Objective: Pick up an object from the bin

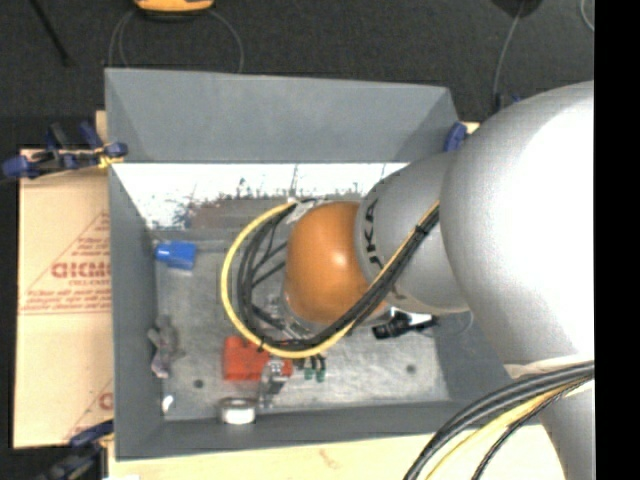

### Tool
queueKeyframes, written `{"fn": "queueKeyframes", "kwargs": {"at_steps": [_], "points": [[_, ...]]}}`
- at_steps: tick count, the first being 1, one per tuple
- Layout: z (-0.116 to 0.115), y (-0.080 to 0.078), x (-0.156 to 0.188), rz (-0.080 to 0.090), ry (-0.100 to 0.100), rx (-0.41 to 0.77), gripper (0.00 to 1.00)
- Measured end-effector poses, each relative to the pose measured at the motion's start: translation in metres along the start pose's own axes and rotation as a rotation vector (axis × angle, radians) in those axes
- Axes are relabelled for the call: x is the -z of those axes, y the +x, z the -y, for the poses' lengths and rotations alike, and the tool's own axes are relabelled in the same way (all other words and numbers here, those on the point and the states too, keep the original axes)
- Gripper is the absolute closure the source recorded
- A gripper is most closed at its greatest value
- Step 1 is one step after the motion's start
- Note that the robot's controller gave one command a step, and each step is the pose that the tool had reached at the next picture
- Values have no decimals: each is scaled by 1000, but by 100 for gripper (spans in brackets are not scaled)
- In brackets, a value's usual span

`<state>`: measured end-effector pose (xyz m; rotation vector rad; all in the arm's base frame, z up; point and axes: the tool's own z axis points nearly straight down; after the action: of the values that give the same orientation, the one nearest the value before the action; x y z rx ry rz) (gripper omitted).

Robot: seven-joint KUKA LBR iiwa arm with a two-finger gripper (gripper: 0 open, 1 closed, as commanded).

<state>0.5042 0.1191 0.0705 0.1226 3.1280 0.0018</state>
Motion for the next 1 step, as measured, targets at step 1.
{"fn": "queueKeyframes", "kwargs": {"at_steps": [1], "points": [[0,-3,5,7,-3,-5,100]]}}
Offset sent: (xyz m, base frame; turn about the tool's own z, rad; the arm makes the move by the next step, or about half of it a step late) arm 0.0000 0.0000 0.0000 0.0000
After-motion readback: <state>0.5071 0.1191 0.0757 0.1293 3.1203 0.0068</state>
